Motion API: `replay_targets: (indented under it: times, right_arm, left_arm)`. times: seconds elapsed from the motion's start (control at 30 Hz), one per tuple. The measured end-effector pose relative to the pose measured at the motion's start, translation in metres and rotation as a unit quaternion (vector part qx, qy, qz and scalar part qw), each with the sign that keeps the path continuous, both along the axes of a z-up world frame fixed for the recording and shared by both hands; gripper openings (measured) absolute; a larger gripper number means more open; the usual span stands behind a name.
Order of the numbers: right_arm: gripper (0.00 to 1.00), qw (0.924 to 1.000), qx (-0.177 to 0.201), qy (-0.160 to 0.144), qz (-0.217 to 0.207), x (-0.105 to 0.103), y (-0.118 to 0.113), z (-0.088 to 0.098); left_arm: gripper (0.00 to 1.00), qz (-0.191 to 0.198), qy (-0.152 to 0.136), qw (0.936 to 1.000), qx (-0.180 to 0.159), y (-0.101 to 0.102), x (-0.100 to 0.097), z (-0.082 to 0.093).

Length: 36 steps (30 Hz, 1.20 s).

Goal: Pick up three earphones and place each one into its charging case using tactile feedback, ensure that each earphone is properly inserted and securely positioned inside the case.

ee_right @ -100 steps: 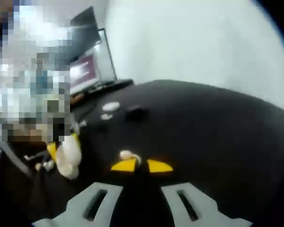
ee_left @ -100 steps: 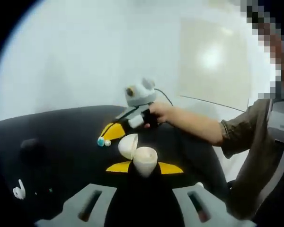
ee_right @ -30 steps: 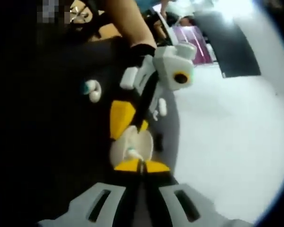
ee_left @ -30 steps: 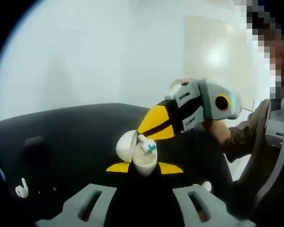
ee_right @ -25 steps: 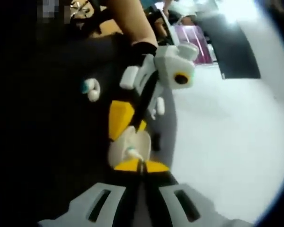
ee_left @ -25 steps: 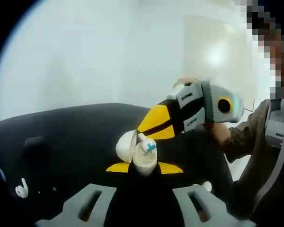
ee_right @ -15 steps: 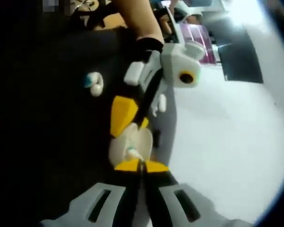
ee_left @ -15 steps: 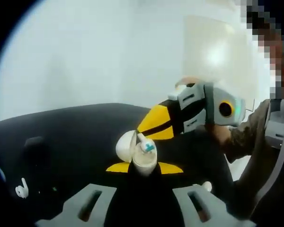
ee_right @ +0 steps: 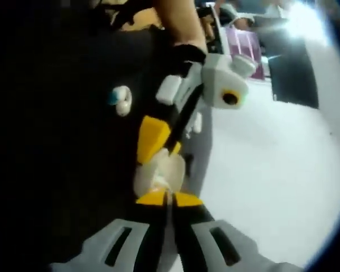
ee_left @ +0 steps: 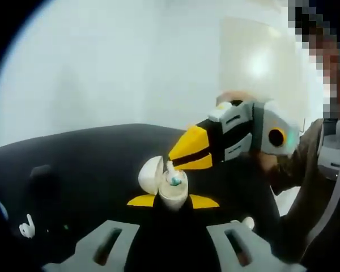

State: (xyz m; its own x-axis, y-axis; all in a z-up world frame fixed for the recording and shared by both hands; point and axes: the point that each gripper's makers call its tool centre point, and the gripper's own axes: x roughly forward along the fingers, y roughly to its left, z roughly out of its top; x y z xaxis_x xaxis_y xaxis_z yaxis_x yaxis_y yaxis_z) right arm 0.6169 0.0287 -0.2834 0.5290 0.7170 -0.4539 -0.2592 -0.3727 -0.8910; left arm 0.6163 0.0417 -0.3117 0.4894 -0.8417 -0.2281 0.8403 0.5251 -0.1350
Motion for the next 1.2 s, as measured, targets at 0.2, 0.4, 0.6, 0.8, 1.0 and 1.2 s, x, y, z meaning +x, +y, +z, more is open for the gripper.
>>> replay_targets:
  times: [0.2,0.4,0.6,0.8,1.0,1.2]
  right_arm:
    - [0.07,0.98,0.1,0.17,0.026,-0.004,-0.007,0.016]
    - [0.07,0.9353,0.174,0.308,-0.01,0.021,-0.017,0.016]
    - [0.07,0.8112,0.24,0.533,0.008,0.003,-0.007,0.026]
    - [0.09,0.7517,0.236,0.615,-0.024,0.007,-0.01,0.012]
    - [0.1,0.7216,0.237,0.648,-0.059,0.014,-0.006,0.001]
    - [0.13,0.7022,0.232,0.669,-0.069,0.008,-0.003,-0.003]
  left_arm:
    - [0.17,0.0,-0.001,1.0,0.0,0.0,-0.001,0.0]
    - [0.18,0.0,-0.007,1.0,0.004,-0.001,-0.002,0.0]
    - [0.18,-0.001,-0.012,0.9999,0.007,-0.001,-0.001,0.0]
    - [0.18,-0.001,-0.021,0.9997,0.012,-0.001,-0.001,0.0]
    - [0.18,-0.003,-0.025,0.9996,0.014,-0.001,-0.001,0.0]
    - [0.17,-0.003,-0.028,0.9995,0.016,-0.001,-0.001,0.0]
